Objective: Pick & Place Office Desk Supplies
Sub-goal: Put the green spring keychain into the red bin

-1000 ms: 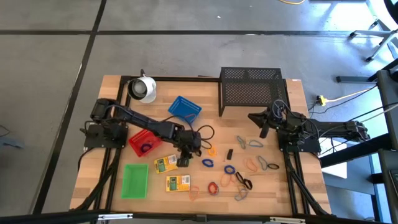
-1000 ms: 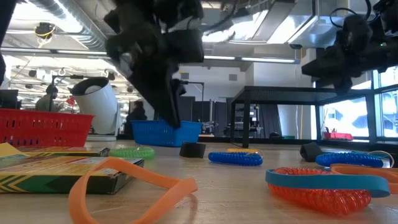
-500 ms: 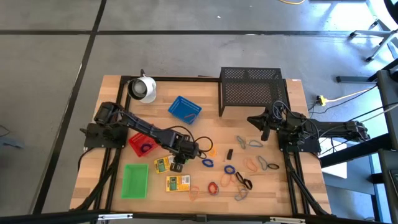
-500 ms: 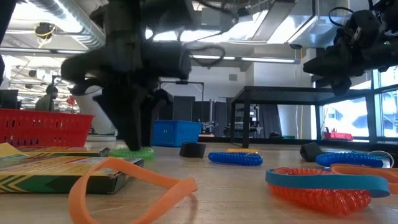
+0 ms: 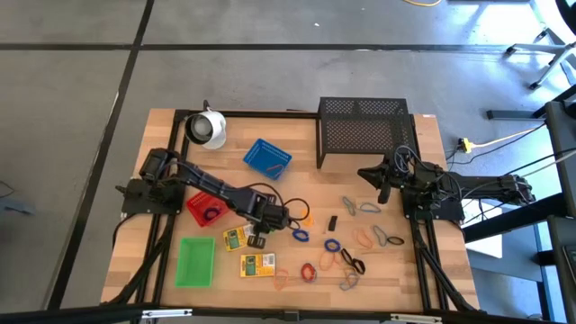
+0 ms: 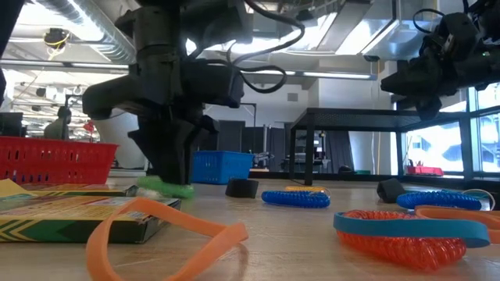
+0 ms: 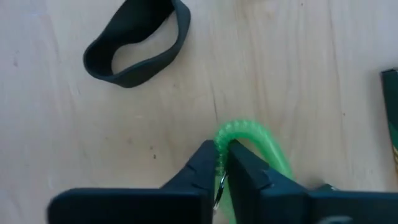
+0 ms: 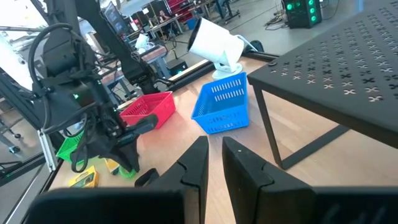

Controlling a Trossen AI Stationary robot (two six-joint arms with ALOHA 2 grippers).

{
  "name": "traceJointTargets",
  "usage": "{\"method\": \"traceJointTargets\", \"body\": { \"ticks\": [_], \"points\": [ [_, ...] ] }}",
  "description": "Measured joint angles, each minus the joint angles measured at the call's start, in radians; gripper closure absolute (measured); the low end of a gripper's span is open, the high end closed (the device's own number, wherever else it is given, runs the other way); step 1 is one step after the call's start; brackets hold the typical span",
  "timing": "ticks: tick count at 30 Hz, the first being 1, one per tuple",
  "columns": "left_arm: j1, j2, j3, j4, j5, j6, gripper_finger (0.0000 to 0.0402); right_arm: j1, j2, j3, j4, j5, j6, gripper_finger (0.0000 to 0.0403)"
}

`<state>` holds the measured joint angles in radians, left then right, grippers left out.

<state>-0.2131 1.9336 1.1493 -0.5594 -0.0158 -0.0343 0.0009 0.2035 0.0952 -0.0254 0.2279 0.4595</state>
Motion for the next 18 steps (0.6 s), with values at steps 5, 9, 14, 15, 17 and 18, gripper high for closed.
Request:
{"method": "traceJointTargets", "body": {
  "ticks": [5,9,14,15,17,18],
  "points": [
    [0.022,-0.049,-0.009,0.017,0.002,0.004,0.039,0.0,0.0,0.0,0.0,0.038,-0.002,0.0353],
    [0.056,-0.137,-0.011,0.01,-0.114,-0.023,0.0394,0.0,0.0,0.0,0.0,0.068,-0.003,0.0353],
    [0.079,-0.275,-0.01,-0.006,-0.244,-0.145,0.0391,0.0,0.0,0.0,0.0,0.071,-0.001,0.0353],
    [0.086,-0.307,-0.01,-0.008,-0.289,-0.166,0.0391,0.0,0.0,0.0,0.001,0.071,0.001,0.0353],
    [0.095,-0.368,-0.009,-0.004,-0.389,-0.212,0.039,0.0,0.0,0.0,0.001,0.071,0.001,0.0353],
    [0.099,-0.393,-0.009,-0.004,-0.434,-0.235,0.039,0.0,0.0,0.0,0.002,0.071,0.001,0.0353]
  ]
}}
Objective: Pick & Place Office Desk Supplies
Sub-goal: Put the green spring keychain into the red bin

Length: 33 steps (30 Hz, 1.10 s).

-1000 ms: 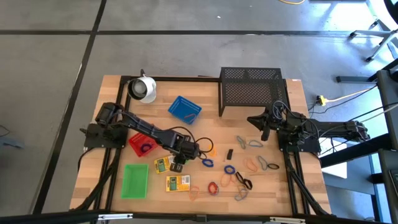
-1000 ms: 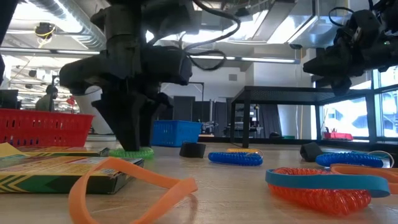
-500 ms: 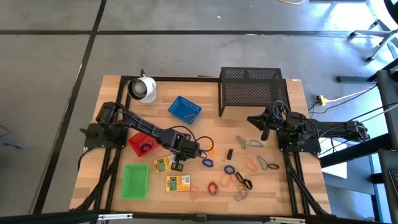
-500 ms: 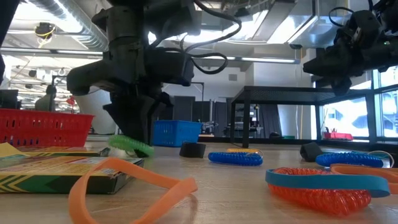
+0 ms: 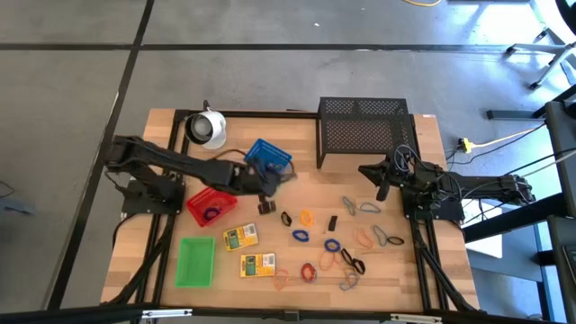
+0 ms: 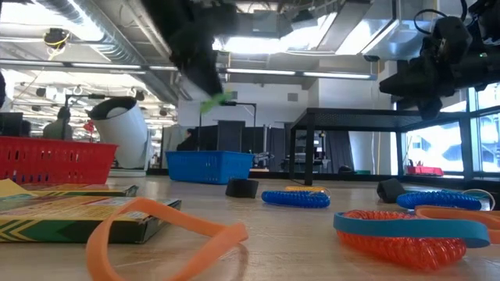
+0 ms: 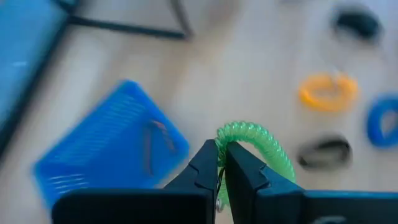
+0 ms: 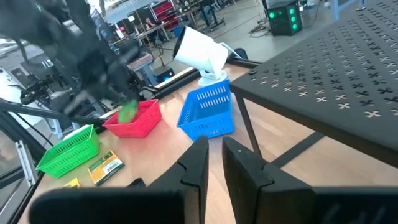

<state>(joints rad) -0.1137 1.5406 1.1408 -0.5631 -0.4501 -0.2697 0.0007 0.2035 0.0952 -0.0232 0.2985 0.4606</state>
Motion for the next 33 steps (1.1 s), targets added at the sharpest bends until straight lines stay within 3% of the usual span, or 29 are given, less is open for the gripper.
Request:
{"method": "traceJointTargets", "body": {
  "ticks": [6,11,14,18,22,24,29,33],
  "points": [
    [0.044,-0.116,0.001,0.022,-0.193,-0.129,0.039,0.0,0.0,0.0,0.0,0.0,0.005,0.0353],
    [0.074,-0.16,0.001,0.03,-0.185,-0.226,0.0389,0.0,0.0,0.0,0.0,0.0,0.037,0.0353],
    [0.079,-0.172,0.001,0.028,-0.071,-0.241,0.0389,0.0,0.0,0.0,-0.001,0.0,0.038,0.0353],
    [0.054,-0.185,0.002,-0.03,0.261,-0.274,0.0389,0.0,0.0,0.0,-0.001,0.0,0.033,0.0353],
    [-0.007,-0.185,0.003,-0.205,0.549,-0.383,0.0389,0.0,0.001,0.0,-0.001,0.0,0.03,0.0353],
    [-0.056,-0.185,0.003,-0.333,0.647,-0.465,0.0389,0.0,0.001,0.0,-0.001,0.0,0.029,0.0353],
    [-0.191,-0.184,0.003,-0.587,0.651,-0.667,0.0389,0.0,0.001,0.0,-0.001,0.0,0.029,0.0353],
    [-0.254,-0.184,-0.029,-0.688,0.49,-0.796,0.0389,0.0,0.001,0.0,-0.001,0.0,0.006,0.0353]
  ]
}}
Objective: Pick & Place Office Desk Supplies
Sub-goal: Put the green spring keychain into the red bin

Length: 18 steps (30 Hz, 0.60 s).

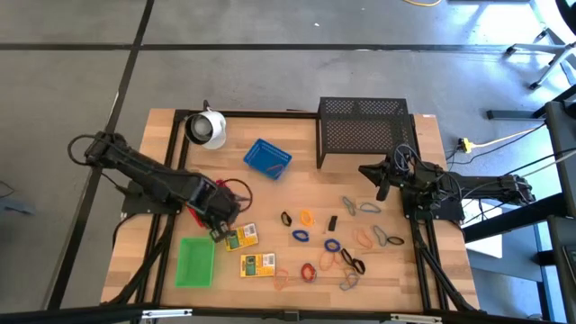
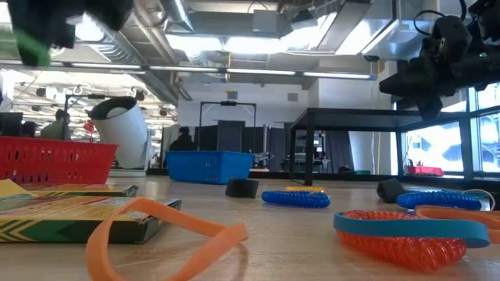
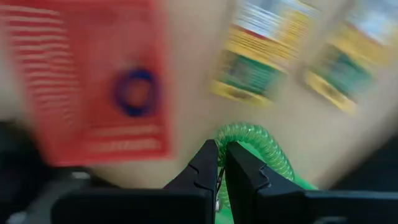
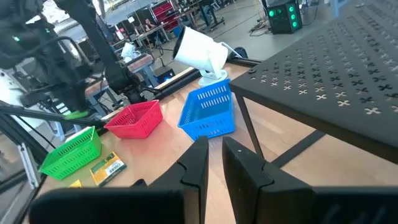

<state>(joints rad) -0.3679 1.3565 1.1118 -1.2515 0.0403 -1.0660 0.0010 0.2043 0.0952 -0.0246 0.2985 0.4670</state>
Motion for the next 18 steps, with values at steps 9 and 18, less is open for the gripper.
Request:
{"method": "traceJointTargets", "body": {
  "ticks": [9,18],
  "points": [
    [0.056,0.0,-0.203,-0.029,-0.199,-0.225,0.0389,0.0,0.0,0.0,0.0,0.0,-0.06,0.0353],
    [0.129,0.0,-0.302,0.026,-0.186,-0.232,0.0385,0.0,0.0,0.0,0.0,0.0,-0.032,0.0353]
  ]
}}
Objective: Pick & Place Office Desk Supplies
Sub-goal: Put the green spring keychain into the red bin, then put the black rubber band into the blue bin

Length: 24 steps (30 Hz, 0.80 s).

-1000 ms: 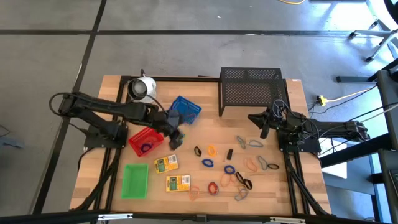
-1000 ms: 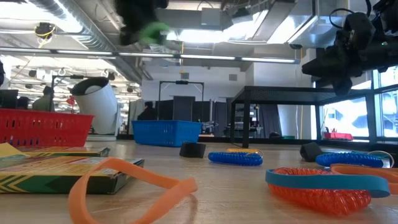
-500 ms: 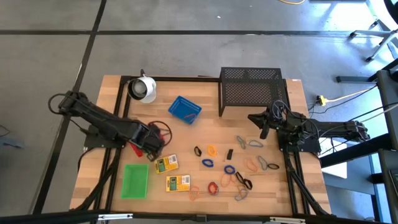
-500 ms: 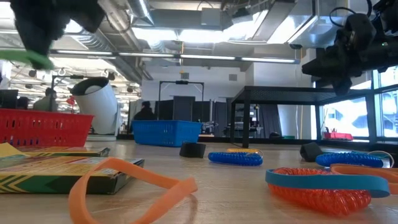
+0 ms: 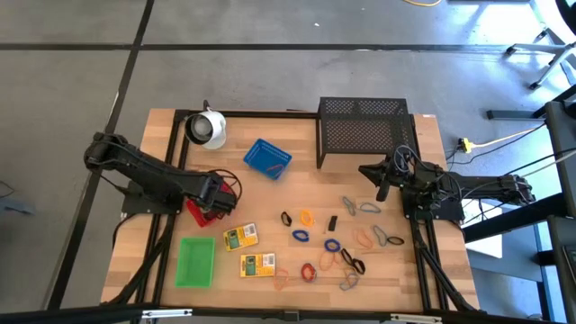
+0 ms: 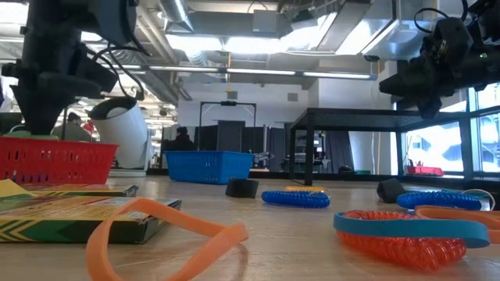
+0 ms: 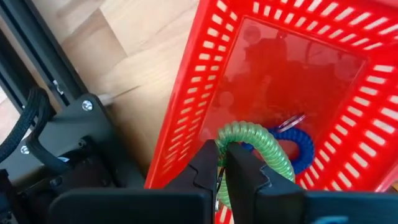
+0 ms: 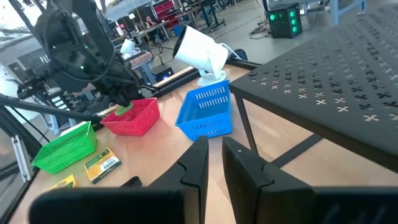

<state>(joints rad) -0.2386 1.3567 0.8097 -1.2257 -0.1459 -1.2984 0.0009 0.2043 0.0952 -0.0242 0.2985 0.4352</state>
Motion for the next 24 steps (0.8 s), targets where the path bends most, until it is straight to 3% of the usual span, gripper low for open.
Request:
{"method": "traceJointTargets", "body": {
  "ticks": [14,19,24],
  "points": [
    [0.024,0.0,0.003,-0.006,0.034,0.002,0.0305,0.0,0.0,0.0,0.0,0.0,-0.001,0.0353],
    [0.052,0.0,0.054,-0.016,0.048,0.045,0.0301,0.0,0.0,0.0,0.0,0.0,0.0,0.0353],
    [0.078,0.0,0.164,0.025,-0.048,0.132,0.031,0.0,0.0,0.0,0.0,0.0,0.002,0.0353]
  ]
}}
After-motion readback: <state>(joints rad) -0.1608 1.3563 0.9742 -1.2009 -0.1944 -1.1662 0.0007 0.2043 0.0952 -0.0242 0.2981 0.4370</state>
